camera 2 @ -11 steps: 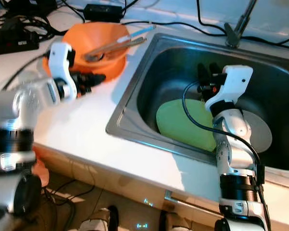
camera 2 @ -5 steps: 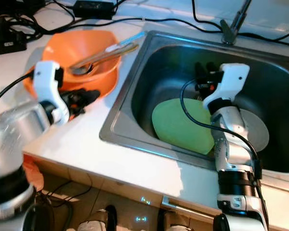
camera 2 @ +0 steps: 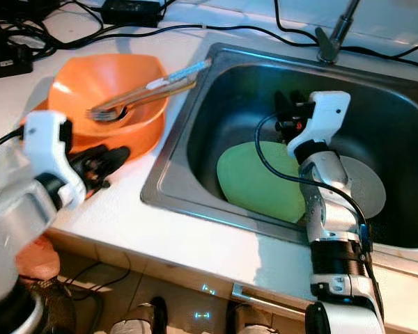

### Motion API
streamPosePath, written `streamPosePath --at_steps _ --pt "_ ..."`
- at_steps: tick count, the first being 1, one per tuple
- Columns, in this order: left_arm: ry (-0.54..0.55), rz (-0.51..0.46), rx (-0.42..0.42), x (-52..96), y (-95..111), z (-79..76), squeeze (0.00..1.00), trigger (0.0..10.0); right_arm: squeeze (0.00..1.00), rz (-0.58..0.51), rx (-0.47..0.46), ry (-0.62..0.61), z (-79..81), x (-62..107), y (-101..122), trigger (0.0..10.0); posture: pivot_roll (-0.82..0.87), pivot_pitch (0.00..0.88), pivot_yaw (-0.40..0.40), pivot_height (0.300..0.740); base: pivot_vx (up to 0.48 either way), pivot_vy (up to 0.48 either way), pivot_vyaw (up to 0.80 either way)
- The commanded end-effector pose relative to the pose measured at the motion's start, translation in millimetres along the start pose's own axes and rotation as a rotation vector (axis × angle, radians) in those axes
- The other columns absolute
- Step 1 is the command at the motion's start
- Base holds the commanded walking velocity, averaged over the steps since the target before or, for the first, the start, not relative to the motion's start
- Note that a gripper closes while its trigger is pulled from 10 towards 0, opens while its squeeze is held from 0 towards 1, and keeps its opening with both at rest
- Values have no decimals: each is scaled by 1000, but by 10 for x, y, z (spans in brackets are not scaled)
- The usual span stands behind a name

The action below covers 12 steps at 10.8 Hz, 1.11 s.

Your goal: Kitchen organization

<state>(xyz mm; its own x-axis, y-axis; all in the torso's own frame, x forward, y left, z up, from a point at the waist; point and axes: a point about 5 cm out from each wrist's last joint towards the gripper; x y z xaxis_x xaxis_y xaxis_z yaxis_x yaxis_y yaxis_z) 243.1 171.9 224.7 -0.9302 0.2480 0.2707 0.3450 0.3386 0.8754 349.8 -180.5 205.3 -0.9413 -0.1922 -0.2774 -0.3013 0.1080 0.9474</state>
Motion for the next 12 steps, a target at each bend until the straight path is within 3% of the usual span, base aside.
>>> streamPosePath --at_steps 1,3,5,7,10,12 --pt "153 213 100 37 -407 238 0 10000 0 -14 2 11 -1 -33 19 10000 187 227 -71 740 0 0 0" --pt "180 184 85 129 -417 251 0 10000 0 -19 2 26 24 -64 29 10000 190 225 -79 740 0 0 0" --pt "256 116 -11 154 -258 250 0 10000 0 -17 -3 40 54 -96 11 10000 199 215 -90 740 0 0 0" --pt "350 -20 -136 148 -105 282 0 10000 0 -22 -7 42 58 -125 11 10000 198 202 -97 740 0 0 0" --pt "406 -96 -218 130 12 282 0 10000 0 -30 -10 42 58 -149 10 10000 197 192 -97 740 0 0 0" --pt "476 -204 -282 163 190 339 0 10000 0 -30 -13 40 60 -164 -4 10000 204 187 -100 740 0 0 0"
Point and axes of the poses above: a point about 5 cm out from each wrist's last joint towards the gripper, its own x axis pointing back from the gripper into the wrist, its own y axis along the axis of the wrist's last joint, z = x × y, and after that the axes turned 13 degrees about x, right-handed
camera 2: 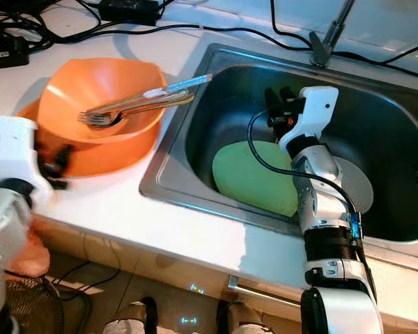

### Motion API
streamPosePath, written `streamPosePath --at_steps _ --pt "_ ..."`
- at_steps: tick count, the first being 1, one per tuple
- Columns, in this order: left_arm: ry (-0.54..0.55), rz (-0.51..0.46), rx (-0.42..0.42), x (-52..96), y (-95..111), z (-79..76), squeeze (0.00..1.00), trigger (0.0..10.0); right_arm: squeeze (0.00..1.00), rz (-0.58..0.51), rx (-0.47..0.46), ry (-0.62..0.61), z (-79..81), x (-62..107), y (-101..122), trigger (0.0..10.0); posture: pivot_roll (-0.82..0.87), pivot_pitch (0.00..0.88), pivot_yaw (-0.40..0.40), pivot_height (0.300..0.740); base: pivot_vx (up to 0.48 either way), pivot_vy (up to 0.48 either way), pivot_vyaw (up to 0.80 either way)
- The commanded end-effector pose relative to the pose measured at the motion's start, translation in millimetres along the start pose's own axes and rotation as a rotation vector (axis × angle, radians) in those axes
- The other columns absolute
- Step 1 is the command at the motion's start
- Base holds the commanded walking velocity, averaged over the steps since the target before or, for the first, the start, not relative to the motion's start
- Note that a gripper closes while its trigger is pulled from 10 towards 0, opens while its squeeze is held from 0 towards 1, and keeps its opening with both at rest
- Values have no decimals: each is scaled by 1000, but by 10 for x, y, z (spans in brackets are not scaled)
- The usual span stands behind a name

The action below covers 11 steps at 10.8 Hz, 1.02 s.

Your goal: Kitchen organization

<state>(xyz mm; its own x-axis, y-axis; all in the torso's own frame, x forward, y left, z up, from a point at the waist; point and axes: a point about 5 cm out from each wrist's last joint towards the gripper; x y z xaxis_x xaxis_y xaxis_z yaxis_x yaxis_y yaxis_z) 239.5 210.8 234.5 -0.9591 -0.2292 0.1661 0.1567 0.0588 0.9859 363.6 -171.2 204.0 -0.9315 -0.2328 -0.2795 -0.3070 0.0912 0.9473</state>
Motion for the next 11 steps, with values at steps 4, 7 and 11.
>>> streamPosePath --at_steps 4,7,11 --pt "103 -141 -8 -12 247 131 0 10000 0 -24 -2 0 -5 -33 27 10000 206 181 -105 740 0 0 0" --pt "321 -318 -150 37 518 445 0 10000 0 -18 -4 -1 -1 -36 2 10000 205 172 -106 740 0 0 0" --pt "382 -566 -374 -7 905 510 0 10000 0 -11 -4 -26 -31 -24 -38 10000 187 144 -94 740 0 0 0"
Point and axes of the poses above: a point about 5 cm out from each wrist's last joint towards the gripper, its own x axis pointing back from the gripper into the wrist, its own y axis along the axis of the wrist's last joint, z = x × y, and after that the axes turned 13 degrees about x, right-handed
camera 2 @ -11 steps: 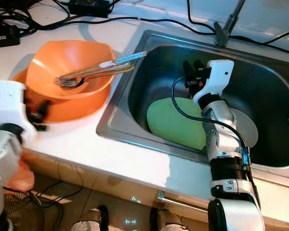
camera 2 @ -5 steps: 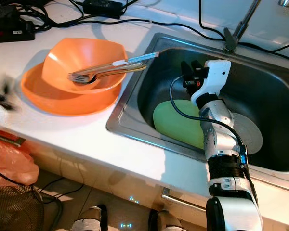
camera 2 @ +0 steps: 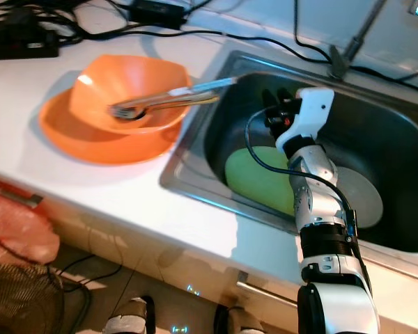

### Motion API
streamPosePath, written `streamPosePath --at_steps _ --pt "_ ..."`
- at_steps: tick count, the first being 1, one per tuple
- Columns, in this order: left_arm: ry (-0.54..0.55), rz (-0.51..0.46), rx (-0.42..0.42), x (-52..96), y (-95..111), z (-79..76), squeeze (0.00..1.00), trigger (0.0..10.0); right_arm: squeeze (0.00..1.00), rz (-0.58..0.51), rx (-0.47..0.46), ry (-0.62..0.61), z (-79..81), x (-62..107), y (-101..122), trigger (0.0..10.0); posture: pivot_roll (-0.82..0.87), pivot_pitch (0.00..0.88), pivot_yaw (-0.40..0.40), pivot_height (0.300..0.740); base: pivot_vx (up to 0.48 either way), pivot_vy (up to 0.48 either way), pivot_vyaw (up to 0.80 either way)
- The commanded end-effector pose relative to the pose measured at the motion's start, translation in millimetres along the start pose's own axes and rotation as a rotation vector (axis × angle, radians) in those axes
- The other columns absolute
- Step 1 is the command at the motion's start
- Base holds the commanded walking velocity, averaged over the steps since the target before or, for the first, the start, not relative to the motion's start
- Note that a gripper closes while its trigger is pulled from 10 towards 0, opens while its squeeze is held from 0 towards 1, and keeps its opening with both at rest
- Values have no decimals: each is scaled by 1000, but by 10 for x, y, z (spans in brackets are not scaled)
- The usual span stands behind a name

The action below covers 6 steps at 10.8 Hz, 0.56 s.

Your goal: Kitchen organization

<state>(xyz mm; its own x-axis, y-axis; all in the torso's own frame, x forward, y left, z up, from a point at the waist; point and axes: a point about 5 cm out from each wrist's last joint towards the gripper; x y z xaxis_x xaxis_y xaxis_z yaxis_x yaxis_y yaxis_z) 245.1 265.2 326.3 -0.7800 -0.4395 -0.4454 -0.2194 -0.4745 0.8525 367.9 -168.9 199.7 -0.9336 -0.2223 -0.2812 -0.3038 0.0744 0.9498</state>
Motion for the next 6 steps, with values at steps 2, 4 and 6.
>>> streamPosePath --at_steps 2,4,6 --pt "-180 -156 28 -22 203 -356 0 10000 0 -16 13 -30 -72 7 20 10000 170 126 -84 740 0 0 0" --pt "-343 -231 157 -50 349 -804 0 10000 0 -26 11 -46 -89 -3 33 10000 157 110 -75 740 0 0 0" --pt "-546 -251 243 -21 458 -1248 0 10000 0 -30 6 -56 -82 -7 24 10000 143 93 -59 740 0 0 0"
Point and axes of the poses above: a point about 5 cm out from each wrist's last joint towards the gripper, its own x axis pointing back from the gripper into the wrist, its own y axis along the axis of the wrist's last joint, z = x × y, and after that the axes turned 13 degrees about x, right-handed
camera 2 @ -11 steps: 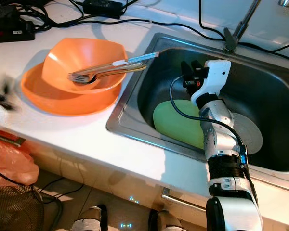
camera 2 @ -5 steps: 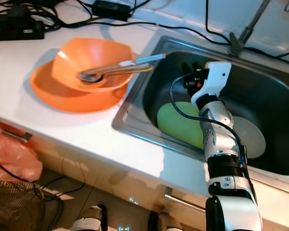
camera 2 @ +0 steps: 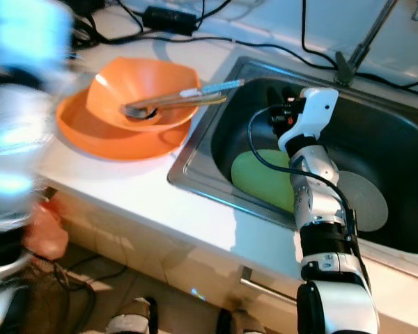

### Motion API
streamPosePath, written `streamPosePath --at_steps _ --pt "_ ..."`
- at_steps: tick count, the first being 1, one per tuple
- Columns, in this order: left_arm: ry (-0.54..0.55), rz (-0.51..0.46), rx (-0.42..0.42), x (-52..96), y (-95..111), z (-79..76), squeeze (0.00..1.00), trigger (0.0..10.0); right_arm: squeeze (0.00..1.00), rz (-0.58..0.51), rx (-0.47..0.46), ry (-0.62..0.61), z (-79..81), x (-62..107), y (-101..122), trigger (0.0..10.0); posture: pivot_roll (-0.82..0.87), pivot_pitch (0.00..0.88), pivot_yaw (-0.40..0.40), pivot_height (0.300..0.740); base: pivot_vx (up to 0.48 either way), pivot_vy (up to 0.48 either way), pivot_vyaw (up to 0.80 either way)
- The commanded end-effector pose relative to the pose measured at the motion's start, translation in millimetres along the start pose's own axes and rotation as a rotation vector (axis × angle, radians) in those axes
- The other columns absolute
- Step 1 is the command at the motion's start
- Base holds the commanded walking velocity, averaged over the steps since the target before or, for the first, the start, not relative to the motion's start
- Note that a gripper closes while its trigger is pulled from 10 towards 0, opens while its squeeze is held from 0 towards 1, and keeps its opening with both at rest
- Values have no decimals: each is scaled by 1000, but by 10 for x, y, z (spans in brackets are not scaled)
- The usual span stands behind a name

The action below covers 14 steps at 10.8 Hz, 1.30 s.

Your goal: Kitchen organization

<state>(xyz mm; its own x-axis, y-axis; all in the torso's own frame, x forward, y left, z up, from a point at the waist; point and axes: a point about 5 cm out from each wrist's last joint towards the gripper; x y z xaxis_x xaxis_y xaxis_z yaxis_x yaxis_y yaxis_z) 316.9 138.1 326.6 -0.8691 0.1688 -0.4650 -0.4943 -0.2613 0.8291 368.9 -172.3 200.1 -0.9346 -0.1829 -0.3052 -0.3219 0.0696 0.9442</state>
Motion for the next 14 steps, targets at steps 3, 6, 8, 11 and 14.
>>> streamPosePath --at_steps 3,6,8,11,14 --pt "-278 46 90 -85 -181 -557 0 10000 0 -9 4 -43 -64 29 -9 10000 113 73 -35 740 0 0 0" --pt "-426 92 104 -41 -347 -782 0 10000 0 2 4 -70 -87 46 -42 10000 106 79 -29 740 0 0 0" --pt "-499 92 56 6 -357 -861 0 10000 0 8 -1 -74 -73 45 -62 10000 112 93 -33 740 0 0 0" --pt "-570 118 -48 53 -429 -976 0 10000 0 8 -5 -75 -70 31 -55 10000 112 102 -33 740 0 0 0" --pt "-625 149 -143 90 -529 -1144 0 10000 0 5 -7 -75 -66 30 -54 10000 106 104 -34 740 0 0 0"
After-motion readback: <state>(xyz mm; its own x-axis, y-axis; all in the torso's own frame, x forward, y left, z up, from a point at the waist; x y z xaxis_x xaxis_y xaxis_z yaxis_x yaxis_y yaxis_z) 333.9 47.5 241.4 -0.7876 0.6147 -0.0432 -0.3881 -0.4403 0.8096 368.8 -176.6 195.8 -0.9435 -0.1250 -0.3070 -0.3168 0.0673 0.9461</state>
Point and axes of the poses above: a point about 5 cm out from each wrist's last joint towards the gripper, its own x axis pointing back from the gripper into the wrist, its own y axis along the axis of the wrist's last joint, z = x × y, and after that the axes turned 13 degrees about x, right-handed
